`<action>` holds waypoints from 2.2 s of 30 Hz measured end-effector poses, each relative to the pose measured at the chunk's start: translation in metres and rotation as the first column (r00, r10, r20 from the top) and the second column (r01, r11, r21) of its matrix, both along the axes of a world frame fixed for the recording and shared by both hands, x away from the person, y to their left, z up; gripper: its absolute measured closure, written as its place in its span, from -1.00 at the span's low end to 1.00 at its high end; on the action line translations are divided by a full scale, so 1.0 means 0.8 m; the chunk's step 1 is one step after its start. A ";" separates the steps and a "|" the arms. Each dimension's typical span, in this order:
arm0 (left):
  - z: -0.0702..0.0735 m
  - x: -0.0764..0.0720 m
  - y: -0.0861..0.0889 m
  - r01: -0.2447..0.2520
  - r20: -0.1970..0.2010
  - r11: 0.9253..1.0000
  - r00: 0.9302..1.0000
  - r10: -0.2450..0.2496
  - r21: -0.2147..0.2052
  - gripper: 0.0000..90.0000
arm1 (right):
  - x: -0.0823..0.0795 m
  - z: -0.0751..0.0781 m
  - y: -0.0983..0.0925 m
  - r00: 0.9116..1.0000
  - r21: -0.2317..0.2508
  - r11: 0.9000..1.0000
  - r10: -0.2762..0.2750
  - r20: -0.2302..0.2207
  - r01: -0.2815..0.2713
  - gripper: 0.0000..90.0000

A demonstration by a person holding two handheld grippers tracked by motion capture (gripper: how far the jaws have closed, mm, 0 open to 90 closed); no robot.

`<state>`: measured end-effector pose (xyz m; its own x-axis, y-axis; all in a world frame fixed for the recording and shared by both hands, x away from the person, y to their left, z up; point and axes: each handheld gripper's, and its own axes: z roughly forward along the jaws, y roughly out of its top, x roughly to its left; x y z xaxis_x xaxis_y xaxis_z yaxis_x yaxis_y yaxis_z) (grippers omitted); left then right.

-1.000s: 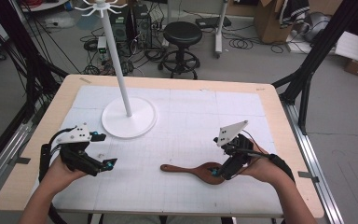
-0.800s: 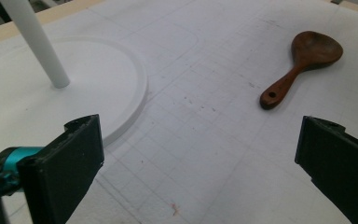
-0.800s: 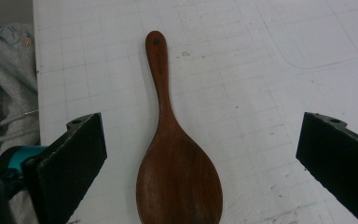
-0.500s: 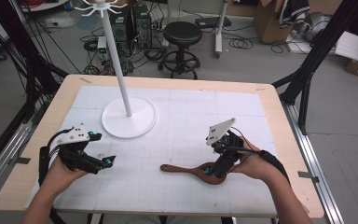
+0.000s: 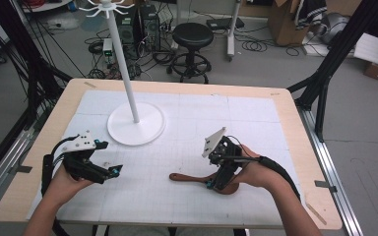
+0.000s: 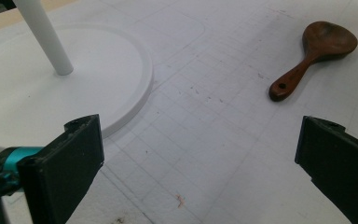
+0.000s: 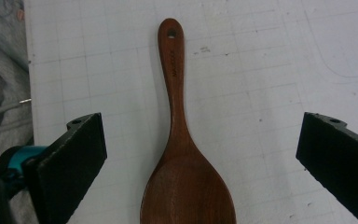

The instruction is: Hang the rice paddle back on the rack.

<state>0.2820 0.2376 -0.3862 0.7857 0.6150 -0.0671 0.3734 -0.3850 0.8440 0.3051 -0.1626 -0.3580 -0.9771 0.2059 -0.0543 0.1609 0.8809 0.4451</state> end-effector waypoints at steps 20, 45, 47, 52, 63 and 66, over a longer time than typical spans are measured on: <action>-0.001 0.000 0.000 0.003 -0.003 1.000 1.000 -0.003 0.008 -0.96 | 0.008 -0.037 0.049 0.998 -0.221 0.975 0.005 -0.070 -0.020 -0.90; -0.002 0.000 -0.001 0.019 -0.009 1.000 1.000 -0.019 0.002 -0.96 | 0.015 -0.061 0.082 0.993 -0.367 0.929 0.006 -0.117 -0.049 -0.09; -0.002 0.000 -0.002 0.019 -0.010 1.000 1.000 -0.019 0.002 -0.96 | 0.015 -0.062 0.084 0.993 -0.381 0.923 0.011 -0.121 -0.057 0.00; -0.002 0.000 -0.002 0.025 -0.010 1.000 1.000 -0.025 0.007 -0.96 | 0.016 -0.066 0.088 0.989 -0.386 0.920 0.011 -0.146 -0.067 0.14; -0.003 0.000 -0.003 0.026 -0.012 1.000 1.000 -0.026 0.007 -0.96 | 0.017 -0.068 0.092 0.990 -0.412 0.909 0.004 -0.144 -0.064 0.24; -0.003 0.000 -0.003 0.026 -0.011 1.000 1.000 -0.026 0.007 -0.96 | 0.016 -0.067 0.094 0.990 -0.417 0.906 0.008 -0.143 -0.068 0.33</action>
